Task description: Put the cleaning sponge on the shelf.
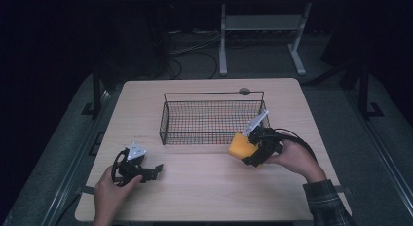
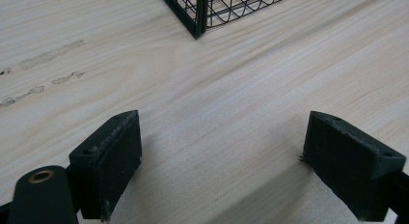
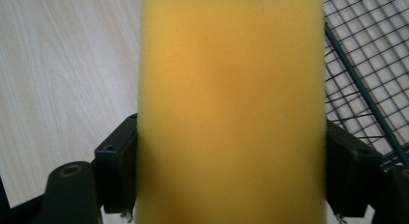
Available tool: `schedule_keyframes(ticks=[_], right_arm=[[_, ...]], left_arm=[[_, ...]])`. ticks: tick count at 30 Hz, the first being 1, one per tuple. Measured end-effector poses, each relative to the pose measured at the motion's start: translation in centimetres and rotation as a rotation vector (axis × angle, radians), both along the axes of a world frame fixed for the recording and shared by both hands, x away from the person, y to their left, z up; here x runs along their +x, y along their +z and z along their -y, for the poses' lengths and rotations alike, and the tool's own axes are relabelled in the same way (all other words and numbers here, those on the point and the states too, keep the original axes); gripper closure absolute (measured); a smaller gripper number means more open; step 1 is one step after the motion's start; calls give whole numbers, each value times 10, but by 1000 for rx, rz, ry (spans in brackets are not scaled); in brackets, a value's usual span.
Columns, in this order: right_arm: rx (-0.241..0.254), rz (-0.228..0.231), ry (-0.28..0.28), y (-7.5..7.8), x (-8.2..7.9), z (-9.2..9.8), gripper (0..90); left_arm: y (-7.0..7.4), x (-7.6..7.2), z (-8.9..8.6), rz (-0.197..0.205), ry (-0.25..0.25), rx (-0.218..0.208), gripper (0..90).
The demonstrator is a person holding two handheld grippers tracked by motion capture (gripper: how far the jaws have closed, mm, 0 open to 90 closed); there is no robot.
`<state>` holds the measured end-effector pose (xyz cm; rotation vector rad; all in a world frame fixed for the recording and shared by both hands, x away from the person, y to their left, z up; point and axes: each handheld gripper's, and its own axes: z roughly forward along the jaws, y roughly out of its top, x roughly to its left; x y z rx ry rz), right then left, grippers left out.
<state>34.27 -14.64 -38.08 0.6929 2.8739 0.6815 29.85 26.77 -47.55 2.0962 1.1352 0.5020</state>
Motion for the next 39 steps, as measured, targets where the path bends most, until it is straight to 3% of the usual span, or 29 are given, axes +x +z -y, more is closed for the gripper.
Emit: schedule_keyframes(ticks=[23, 39], right_arm=[[14, 37, -51, 27, 23, 13, 224], [15, 56, -102, 30, 49, 20, 224]], left_arm=[[0, 0, 0, 0, 0, 0, 127], [0, 0, 0, -1, -2, 3, 127]])
